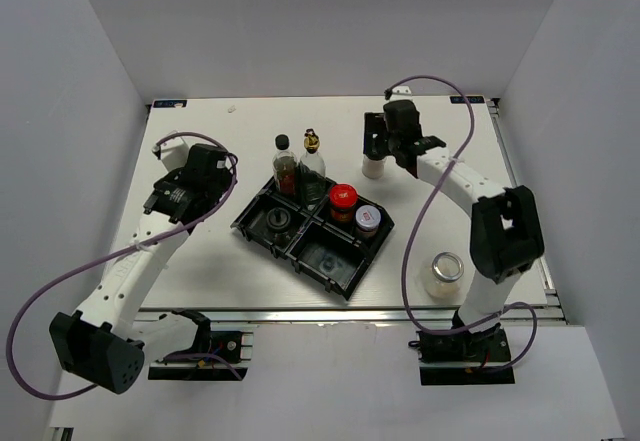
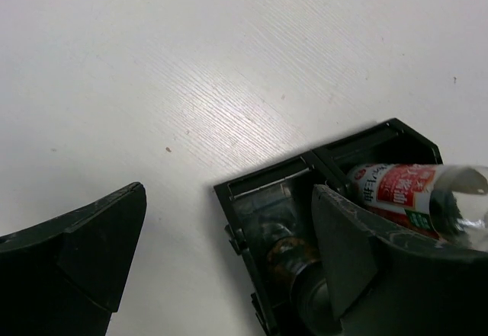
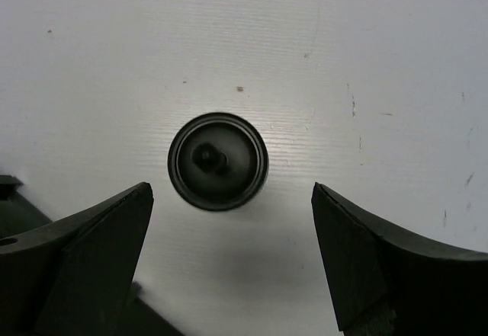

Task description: Organize the condiment bottles

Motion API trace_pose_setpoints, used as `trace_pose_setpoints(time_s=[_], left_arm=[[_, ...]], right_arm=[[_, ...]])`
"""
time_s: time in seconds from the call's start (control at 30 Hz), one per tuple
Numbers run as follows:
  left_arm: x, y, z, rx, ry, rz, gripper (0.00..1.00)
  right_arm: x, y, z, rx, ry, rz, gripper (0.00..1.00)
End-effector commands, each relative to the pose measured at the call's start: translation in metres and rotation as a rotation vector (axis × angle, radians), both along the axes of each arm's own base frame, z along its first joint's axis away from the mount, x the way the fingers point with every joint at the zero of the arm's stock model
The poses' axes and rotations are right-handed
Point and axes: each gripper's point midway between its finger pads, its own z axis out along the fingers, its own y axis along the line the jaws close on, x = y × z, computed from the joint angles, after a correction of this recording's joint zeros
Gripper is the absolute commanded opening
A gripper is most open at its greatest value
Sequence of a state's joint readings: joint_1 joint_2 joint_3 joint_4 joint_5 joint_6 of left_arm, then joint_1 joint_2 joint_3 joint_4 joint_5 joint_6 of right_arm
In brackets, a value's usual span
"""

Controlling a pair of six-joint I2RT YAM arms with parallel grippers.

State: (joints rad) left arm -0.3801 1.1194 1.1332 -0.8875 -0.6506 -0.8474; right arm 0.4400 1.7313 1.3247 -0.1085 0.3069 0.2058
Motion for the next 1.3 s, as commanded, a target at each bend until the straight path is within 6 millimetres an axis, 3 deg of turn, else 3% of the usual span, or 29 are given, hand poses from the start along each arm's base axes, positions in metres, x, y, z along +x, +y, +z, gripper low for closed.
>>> trace_pose_setpoints(time_s=[0.0, 0.03, 0.1, 0.13, 0.2, 0.23, 0.33, 0.57, 0.67, 0.7, 0.73, 0.8, 1.0, 1.03, 1.1, 1.13, 1.17, 1.2, 1.27], left_arm=[[0.017, 0.002, 0.001, -0.032, -0.062, 0.014, 0.98], [0.019, 0.002, 0.003, -0.039, -0.077, 0.014, 0.98], [0.019, 0.002, 0.001, -0.049, -0.087, 0.013, 0.98], [0.020, 0.003, 0.001, -0.050, -0.092, 0.013, 0.98], [0.020, 0.005, -0.002, -0.049, -0.100, 0.023, 0.98], [0.020, 0.006, -0.002, -0.049, -0.100, 0.026, 0.98], [0.019, 0.009, -0.006, -0.040, -0.082, 0.035, 0.98], [0.020, 0.009, -0.010, -0.049, -0.081, 0.037, 0.98], [0.020, 0.009, -0.013, -0.052, -0.074, 0.037, 0.98], [0.021, 0.008, -0.014, -0.053, -0.072, 0.036, 0.98], [0.021, 0.008, -0.015, -0.058, -0.072, 0.036, 0.98], [0.021, 0.008, -0.016, -0.062, -0.069, 0.035, 0.98], [0.019, 0.006, -0.020, -0.075, -0.060, 0.023, 0.98], [0.019, 0.006, -0.021, -0.071, -0.059, 0.024, 0.98], [0.018, 0.010, -0.022, -0.057, -0.057, 0.041, 0.98], [0.019, 0.012, -0.021, -0.054, -0.064, 0.046, 0.98], [0.020, 0.013, -0.022, -0.049, -0.059, 0.050, 0.98], [0.022, 0.014, -0.022, -0.058, -0.065, 0.053, 0.98], [0.024, 0.013, -0.024, -0.066, -0.068, 0.048, 0.98]], right_arm=[[0.030, 0.008, 0.018, 0.004, -0.036, 0.000, 0.89], [0.036, 0.007, 0.003, -0.014, -0.010, -0.015, 0.89], [0.047, 0.008, 0.004, -0.010, -0.016, -0.027, 0.89], [0.050, 0.008, -0.010, -0.023, 0.011, -0.033, 0.89], [0.057, 0.008, -0.010, -0.018, 0.018, -0.054, 0.89], [0.057, 0.009, -0.022, -0.030, 0.043, -0.056, 0.89], [0.057, 0.008, -0.030, -0.032, 0.065, -0.069, 0.89], [0.050, 0.005, -0.041, -0.038, 0.103, -0.083, 0.84], [0.047, 0.004, -0.044, -0.042, 0.112, -0.072, 0.69], [0.046, 0.007, -0.044, -0.039, 0.116, -0.060, 0.61], [0.045, 0.008, -0.040, -0.028, 0.113, -0.049, 0.47], [0.042, 0.011, -0.038, -0.014, 0.109, -0.038, 0.38], [0.029, 0.007, -0.005, 0.005, 0.043, -0.007, 0.18], [0.026, 0.006, 0.017, 0.022, -0.004, -0.004, 0.14], [0.017, 0.002, 0.030, 0.017, -0.040, 0.021, 0.12], [0.010, 0.002, 0.059, 0.046, -0.099, 0.042, 0.10], [0.004, 0.002, 0.070, 0.057, -0.122, 0.055, 0.10], [-0.010, 0.003, 0.091, 0.082, -0.159, 0.095, 0.08], [-0.026, 0.006, 0.111, 0.112, -0.195, 0.150, 0.07]])
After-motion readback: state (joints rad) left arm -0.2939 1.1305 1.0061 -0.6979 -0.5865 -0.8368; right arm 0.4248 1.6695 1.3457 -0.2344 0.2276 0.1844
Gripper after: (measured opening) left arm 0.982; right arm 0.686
